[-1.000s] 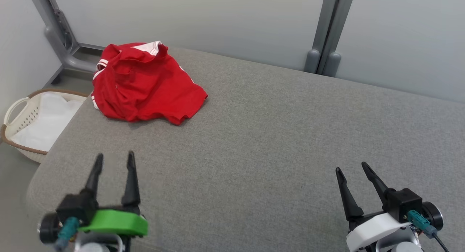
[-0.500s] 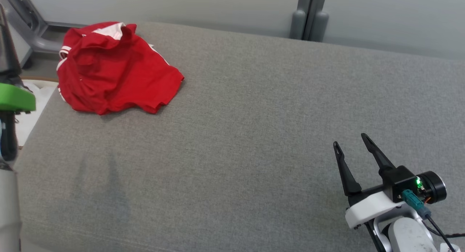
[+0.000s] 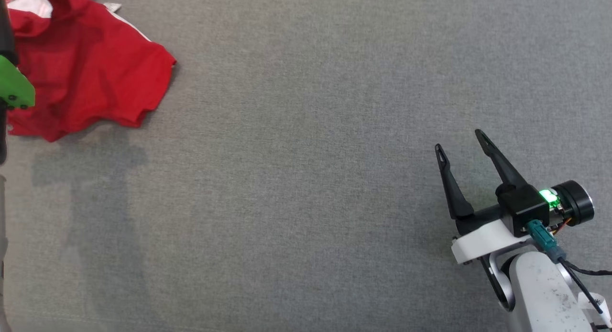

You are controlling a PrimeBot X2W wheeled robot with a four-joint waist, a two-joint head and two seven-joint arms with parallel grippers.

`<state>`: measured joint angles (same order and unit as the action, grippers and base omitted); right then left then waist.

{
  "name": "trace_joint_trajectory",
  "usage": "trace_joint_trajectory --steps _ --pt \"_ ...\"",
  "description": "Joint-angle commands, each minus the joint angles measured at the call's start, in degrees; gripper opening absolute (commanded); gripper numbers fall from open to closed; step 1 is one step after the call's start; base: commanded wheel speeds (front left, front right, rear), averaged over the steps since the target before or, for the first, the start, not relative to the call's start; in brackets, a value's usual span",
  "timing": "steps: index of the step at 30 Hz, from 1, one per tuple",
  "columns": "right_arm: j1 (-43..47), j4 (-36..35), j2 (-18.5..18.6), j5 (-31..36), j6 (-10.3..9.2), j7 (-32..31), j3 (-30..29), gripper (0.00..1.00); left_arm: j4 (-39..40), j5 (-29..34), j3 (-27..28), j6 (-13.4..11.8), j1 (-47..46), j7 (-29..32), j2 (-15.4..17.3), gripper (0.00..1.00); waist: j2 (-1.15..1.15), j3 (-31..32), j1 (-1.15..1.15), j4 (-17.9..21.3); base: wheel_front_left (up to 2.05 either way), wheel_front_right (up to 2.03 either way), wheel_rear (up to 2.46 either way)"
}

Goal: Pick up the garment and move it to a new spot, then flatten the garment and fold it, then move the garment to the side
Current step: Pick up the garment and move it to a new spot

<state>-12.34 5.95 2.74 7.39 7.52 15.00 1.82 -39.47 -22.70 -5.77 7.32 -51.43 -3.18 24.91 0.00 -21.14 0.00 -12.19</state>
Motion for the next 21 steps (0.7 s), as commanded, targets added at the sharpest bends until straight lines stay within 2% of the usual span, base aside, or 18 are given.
trace_joint_trajectory --steps 1,11,16,17,18,19,20,21 --pt "-1.0 -0.6 0.3 0.6 -0.06 0.3 -0.2 1.0 -1.2 -0.8 -1.4 0.2 -1.9 0.4 0.9 1.0 0.0 -6.9 0.0 4.3 0.0 0.0 0.0" --pt "-2.2 -2.0 0.3 1.7 -0.06 0.3 -0.2 1.0 -11.5 0.1 -6.6 0.1 -9.9 2.0 4.4 1.0 0.0 -13.3 0.0 5.9 0.0 0.0 0.0" --pt "-2.4 -1.3 0.5 1.6 -0.09 -0.1 -0.2 1.0 -16.9 0.8 -7.3 -2.1 -12.4 3.0 5.0 1.0 0.0 -14.2 0.0 6.2 0.0 0.0 0.0" --pt "-2.4 -1.2 0.5 1.4 -0.11 -0.1 -0.3 1.0 -17.9 0.8 -7.3 -2.5 -12.7 3.2 5.0 0.91 0.0 -14.2 0.0 6.2 0.0 0.0 0.0" --pt "-2.5 -1.0 0.6 1.4 -0.14 -0.1 -0.3 1.0 -18.6 0.9 -7.3 -2.8 -12.8 3.3 5.0 0.45 0.0 -14.2 0.0 6.2 0.0 0.0 0.0" --pt "-2.4 -0.8 0.6 1.3 -0.14 -0.2 -0.4 1.0 -19.5 1.3 -7.7 -3.1 -12.9 3.5 5.2 0.15 0.0 -14.1 0.0 6.1 0.0 0.0 0.0" --pt "-2.4 -0.7 0.6 1.2 -0.14 -0.2 -0.4 1.0 -20.2 1.3 -7.8 -3.4 -13.0 3.5 5.3 0.0 0.0 -14.0 0.0 6.1 0.0 0.0 0.0" --pt "-2.4 -0.5 0.6 1.0 -0.15 -0.2 -0.5 1.0 -20.9 1.2 -7.8 -3.5 -13.0 3.4 5.3 0.0 0.0 -13.8 0.0 6.0 0.0 0.0 0.0"
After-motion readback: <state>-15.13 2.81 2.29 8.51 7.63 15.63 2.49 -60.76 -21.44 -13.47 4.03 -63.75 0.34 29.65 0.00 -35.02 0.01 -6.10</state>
